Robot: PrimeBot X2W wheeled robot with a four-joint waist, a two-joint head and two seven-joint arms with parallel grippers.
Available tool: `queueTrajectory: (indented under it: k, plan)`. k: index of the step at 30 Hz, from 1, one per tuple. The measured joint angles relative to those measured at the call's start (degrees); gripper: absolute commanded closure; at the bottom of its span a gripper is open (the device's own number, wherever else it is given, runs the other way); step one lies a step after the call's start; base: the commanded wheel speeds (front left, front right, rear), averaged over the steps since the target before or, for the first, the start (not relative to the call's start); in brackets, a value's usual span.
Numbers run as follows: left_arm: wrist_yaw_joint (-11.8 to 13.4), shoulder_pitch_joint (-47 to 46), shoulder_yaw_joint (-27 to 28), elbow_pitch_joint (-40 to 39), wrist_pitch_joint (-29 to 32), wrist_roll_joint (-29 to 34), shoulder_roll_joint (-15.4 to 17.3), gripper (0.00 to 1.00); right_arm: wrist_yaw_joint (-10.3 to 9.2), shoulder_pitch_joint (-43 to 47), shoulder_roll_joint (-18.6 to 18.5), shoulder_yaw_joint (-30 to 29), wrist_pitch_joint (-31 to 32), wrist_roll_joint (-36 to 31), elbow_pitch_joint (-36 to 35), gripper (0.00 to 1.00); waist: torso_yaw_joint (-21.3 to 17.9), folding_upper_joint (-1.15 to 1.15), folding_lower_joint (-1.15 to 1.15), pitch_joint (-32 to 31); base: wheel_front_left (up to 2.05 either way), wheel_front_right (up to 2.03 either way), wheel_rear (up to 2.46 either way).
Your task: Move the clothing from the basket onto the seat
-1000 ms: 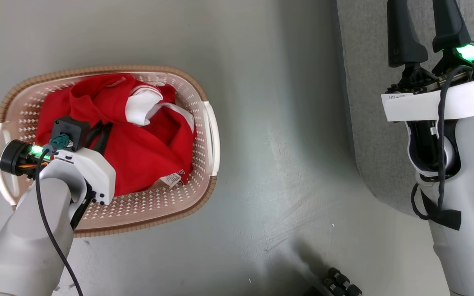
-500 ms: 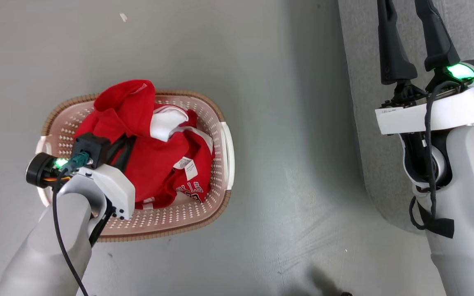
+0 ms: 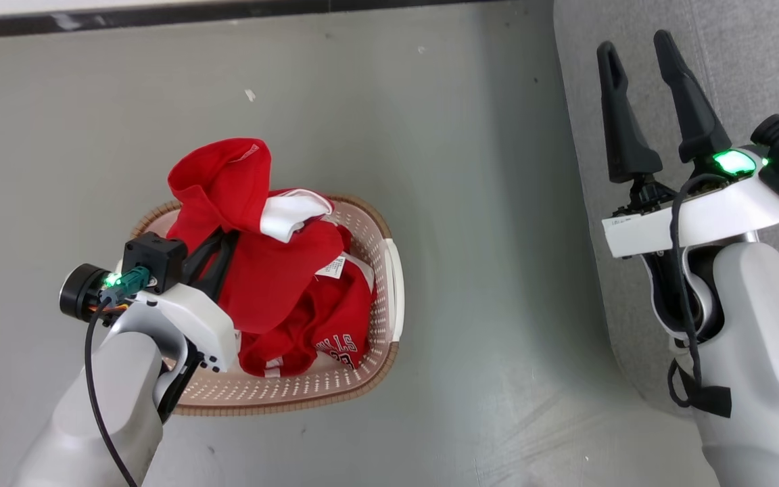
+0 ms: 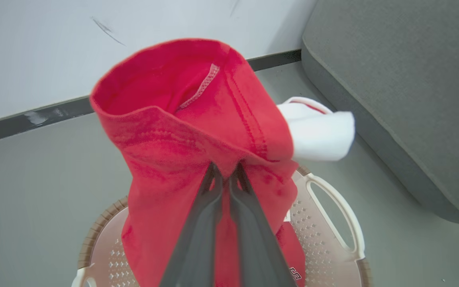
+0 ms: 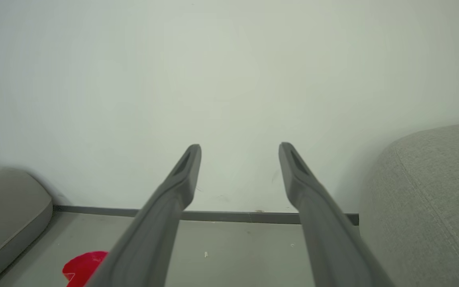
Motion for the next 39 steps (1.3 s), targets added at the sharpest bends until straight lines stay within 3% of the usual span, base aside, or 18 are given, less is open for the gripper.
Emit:
queueTrajectory:
  k: [20,39]
  plan:
    - [0.00,3.52,2.37,-14.11,-0.08,-1.98,-1.45,1.00,0.00,5.63,-2.82,4.05,0.00,0.35,2.22,0.00,3.43,0.00,0.00,-11.33,0.00,0.00,0.00]
    - [0.00,5.14,0.71,-18.04,-0.08,-3.07,-1.74,1.00,0.00,12.46,-4.53,17.31,0.00,3.82,5.75,0.00,6.16,0.00,0.00,-21.07,0.00,0.00,0.00]
